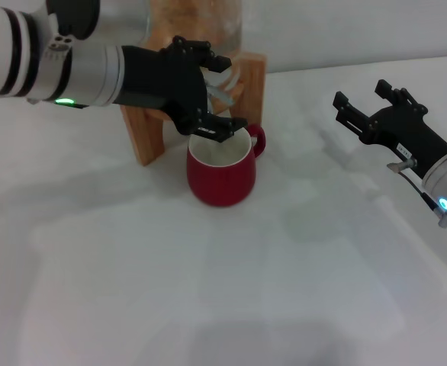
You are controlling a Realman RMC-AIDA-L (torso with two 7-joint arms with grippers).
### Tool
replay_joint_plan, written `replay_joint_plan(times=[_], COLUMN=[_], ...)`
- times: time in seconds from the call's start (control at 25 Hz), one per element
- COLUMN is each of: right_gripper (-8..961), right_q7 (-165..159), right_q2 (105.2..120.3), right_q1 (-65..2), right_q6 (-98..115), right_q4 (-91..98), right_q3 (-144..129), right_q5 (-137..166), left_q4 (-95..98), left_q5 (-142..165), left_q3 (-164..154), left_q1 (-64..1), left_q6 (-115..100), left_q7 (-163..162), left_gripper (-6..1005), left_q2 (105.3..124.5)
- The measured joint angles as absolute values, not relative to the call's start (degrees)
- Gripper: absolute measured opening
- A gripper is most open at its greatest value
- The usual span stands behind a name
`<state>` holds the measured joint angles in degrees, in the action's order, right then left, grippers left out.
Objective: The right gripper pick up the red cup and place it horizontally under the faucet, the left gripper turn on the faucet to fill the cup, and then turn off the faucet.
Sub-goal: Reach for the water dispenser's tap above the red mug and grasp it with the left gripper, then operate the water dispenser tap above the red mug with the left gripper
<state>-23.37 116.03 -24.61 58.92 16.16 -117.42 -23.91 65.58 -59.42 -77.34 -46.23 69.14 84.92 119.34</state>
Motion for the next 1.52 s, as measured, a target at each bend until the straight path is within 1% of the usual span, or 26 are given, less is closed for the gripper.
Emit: replay_joint_plan(times=[0.12,0.48,0.72,1.12,1.52], right_gripper=[844,843,843,843,844], right_q7=[-23.27,-23.20,-23.24,-23.26,-23.24], right_q2=[116.01,116.01,116.02,116.02,116.08], right_q1=[-24.61,-24.61,-24.61,-24.60,-24.83], right_q6=[58.82,58.93,58.93,58.95,58.68], right_q4=[16.22,16.33,16.36,16.35,16.34], right_q3=[-117.42,-117.43,-118.02,-118.56,-118.74], right_q5=[-23.91,-23.91,-23.82,-23.81,-23.82], left_q4=[66.58,74.78,76.70,75.99,71.64], left_q5=[-59.67,-61.19,-61.34,-62.02,-62.05], left_q3=[-77.41,-79.20,-81.21,-81.39,-81.47], left_q1=[-45.00,-37.14,-34.39,-33.49,-35.44], left_q6=[69.02,69.13,68.66,68.43,67.26], left_q7=[83.99,81.96,81.20,81.09,82.57], left_gripper=[858,857,858,857,857], left_q2=[119.35,119.52,119.55,119.51,119.35])
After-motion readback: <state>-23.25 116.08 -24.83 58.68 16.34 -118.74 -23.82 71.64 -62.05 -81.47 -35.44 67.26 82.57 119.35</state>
